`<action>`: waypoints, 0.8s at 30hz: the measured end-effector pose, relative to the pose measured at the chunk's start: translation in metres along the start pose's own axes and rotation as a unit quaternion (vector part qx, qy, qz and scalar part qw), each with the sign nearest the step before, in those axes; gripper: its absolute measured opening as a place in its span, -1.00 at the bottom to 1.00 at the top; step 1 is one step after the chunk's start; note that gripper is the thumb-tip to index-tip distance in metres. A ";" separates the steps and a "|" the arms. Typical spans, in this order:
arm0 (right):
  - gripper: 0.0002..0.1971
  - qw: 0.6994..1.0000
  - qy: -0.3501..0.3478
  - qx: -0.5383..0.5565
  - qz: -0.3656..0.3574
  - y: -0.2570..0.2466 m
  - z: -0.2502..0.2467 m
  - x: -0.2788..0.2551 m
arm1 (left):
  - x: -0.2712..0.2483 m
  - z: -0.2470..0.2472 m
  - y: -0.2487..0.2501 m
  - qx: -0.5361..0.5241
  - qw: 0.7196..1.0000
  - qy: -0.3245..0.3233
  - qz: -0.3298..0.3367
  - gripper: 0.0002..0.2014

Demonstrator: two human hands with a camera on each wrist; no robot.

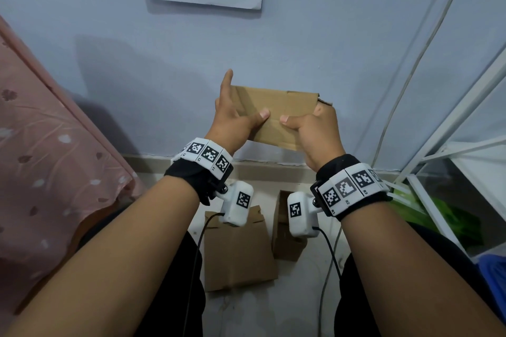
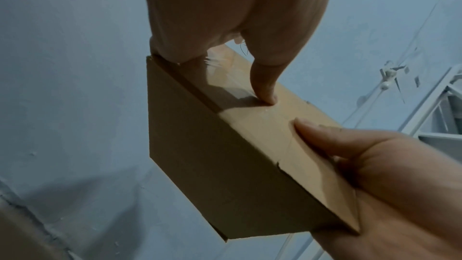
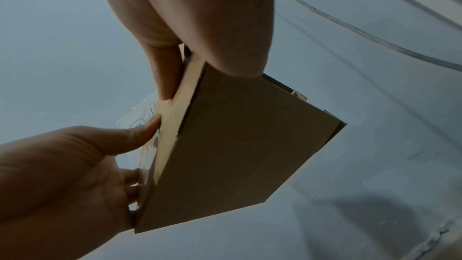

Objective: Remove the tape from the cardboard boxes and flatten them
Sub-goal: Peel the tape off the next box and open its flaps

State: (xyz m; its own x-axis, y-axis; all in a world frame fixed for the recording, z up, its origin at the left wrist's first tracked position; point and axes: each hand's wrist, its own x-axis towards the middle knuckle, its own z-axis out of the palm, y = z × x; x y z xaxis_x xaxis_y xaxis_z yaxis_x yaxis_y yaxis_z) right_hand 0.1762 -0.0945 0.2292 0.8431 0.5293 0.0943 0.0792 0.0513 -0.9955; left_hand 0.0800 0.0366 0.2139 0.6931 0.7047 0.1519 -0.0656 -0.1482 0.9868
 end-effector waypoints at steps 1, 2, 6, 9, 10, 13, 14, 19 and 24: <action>-0.75 1.000 0.004 0.004 -0.002 -0.002 -0.001 0.000 | 0.001 -0.001 0.000 -0.011 1.000 -0.007 0.001 0.13; -0.75 1.000 0.006 0.006 -0.007 -0.004 -0.002 0.000 | 0.003 -0.003 0.000 -0.030 0.999 -0.011 -0.001 0.13; -0.78 1.000 -0.017 -0.007 -0.019 -0.010 -0.004 -0.002 | 0.006 -0.001 0.001 -0.077 0.996 0.000 -0.046 0.27; -0.85 0.998 -0.027 -0.044 -0.032 -0.009 -0.001 -0.007 | 0.005 0.002 -0.004 -0.028 0.998 0.015 -0.061 0.36; -0.85 0.998 -0.023 -0.047 -0.028 -0.009 -0.001 -0.008 | 0.005 0.002 -0.006 -0.031 0.997 0.011 -0.063 0.32; -0.83 0.999 -0.006 -0.046 -0.012 -0.007 -0.004 -0.004 | 0.002 0.003 -0.003 -0.040 0.998 -0.005 -0.043 0.17; -0.82 0.999 0.002 -0.049 -0.008 -0.007 -0.004 -0.003 | 0.002 0.003 -0.002 -0.035 0.999 -0.009 -0.038 0.14; -0.85 0.996 0.049 -0.069 -0.006 -0.003 0.001 -0.002 | -0.003 0.011 0.000 0.069 0.997 0.044 0.011 -0.11; -0.90 0.985 0.040 -0.153 -0.064 0.000 0.007 -0.004 | -0.005 0.021 0.001 0.116 0.986 0.105 0.056 -0.84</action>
State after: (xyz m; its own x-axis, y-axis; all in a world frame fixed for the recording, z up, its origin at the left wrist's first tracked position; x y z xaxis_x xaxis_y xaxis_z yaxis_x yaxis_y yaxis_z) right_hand 0.1693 -0.0911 0.2286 0.8545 0.4655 0.2306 0.3333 -0.1509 -0.9306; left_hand 0.0913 0.0182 0.2125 0.5248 0.7998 0.2915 0.0492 -0.3704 0.9276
